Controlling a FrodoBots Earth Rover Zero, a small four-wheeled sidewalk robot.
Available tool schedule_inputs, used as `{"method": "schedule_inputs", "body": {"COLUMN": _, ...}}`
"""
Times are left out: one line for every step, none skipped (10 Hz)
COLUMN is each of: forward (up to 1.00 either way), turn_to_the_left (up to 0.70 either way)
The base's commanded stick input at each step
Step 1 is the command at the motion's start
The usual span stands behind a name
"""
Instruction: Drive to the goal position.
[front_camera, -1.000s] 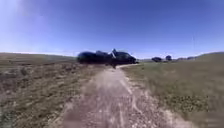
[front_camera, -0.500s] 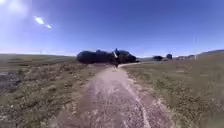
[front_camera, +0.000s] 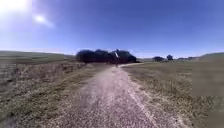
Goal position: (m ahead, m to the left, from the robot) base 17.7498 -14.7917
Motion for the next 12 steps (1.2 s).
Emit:
{"method": "schedule_inputs", "body": {"forward": 1.00, "turn_to_the_left": 0.00}}
{"method": "schedule_inputs", "body": {"forward": 1.00, "turn_to_the_left": 0.00}}
{"method": "schedule_inputs", "body": {"forward": 1.00, "turn_to_the_left": 0.00}}
{"method": "schedule_inputs", "body": {"forward": 1.00, "turn_to_the_left": 0.00}}
{"method": "schedule_inputs", "body": {"forward": 1.00, "turn_to_the_left": 0.00}}
{"method": "schedule_inputs", "body": {"forward": 1.00, "turn_to_the_left": -0.14}}
{"method": "schedule_inputs", "body": {"forward": 1.00, "turn_to_the_left": -0.28}}
{"method": "schedule_inputs", "body": {"forward": 1.00, "turn_to_the_left": -0.22}}
{"method": "schedule_inputs", "body": {"forward": 1.00, "turn_to_the_left": -0.04}}
{"method": "schedule_inputs", "body": {"forward": 1.00, "turn_to_the_left": 0.00}}
{"method": "schedule_inputs", "body": {"forward": 1.00, "turn_to_the_left": 0.00}}
{"method": "schedule_inputs", "body": {"forward": 1.00, "turn_to_the_left": 0.00}}
